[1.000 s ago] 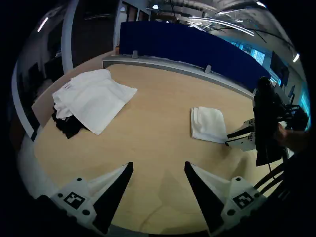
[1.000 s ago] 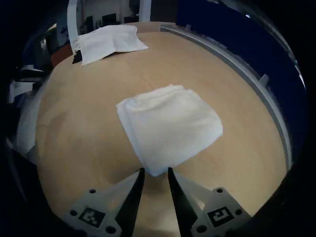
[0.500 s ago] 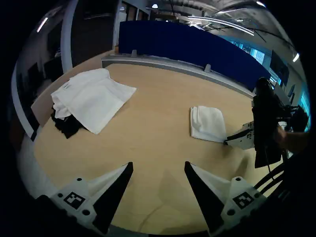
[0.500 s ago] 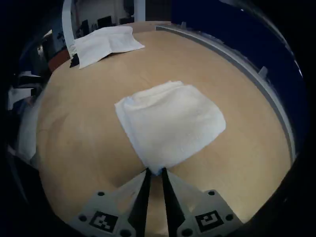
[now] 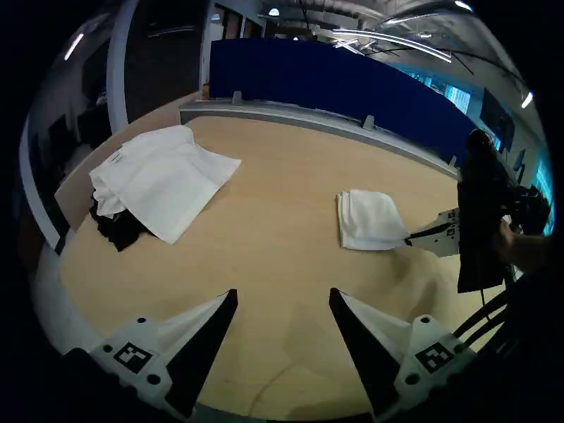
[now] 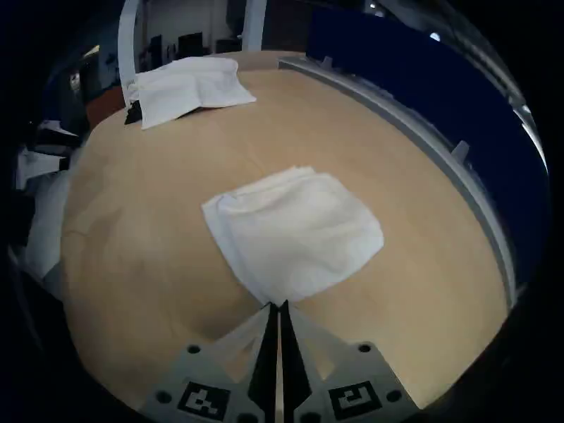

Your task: Fold towel

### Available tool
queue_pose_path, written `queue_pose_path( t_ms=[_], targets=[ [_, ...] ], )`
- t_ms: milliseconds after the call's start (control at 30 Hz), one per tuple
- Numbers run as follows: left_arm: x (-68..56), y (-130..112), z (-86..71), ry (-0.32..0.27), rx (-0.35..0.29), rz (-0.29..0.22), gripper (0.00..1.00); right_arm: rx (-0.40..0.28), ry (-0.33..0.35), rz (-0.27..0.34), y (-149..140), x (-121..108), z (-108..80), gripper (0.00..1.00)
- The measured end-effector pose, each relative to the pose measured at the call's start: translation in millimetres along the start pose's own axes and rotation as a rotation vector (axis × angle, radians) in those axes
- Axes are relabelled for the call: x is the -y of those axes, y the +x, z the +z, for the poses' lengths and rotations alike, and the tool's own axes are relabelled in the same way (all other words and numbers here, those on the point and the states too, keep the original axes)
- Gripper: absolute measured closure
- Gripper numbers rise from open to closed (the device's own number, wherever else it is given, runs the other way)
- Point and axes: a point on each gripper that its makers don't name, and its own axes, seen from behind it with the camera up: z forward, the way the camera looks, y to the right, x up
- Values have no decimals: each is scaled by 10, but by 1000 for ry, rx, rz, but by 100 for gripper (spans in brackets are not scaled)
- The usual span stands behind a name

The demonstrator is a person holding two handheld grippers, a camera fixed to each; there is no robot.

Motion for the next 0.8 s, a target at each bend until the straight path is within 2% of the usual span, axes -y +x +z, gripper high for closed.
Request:
queue_pose_path(
  t_ms=[500, 600, 800],
  targets=[
    [-94, 302, -47, -24, -50, 33, 3, -211, -113, -87, 1120, -433, -785, 98],
    [-123, 341, -65, -30, -57, 40, 3, -232, -127, -93, 1229, -482, -925, 98],
    [-188, 377, -103, -42, -64, 53, 4, -247, -148, -91, 1272, -579, -1088, 98]
  ],
)
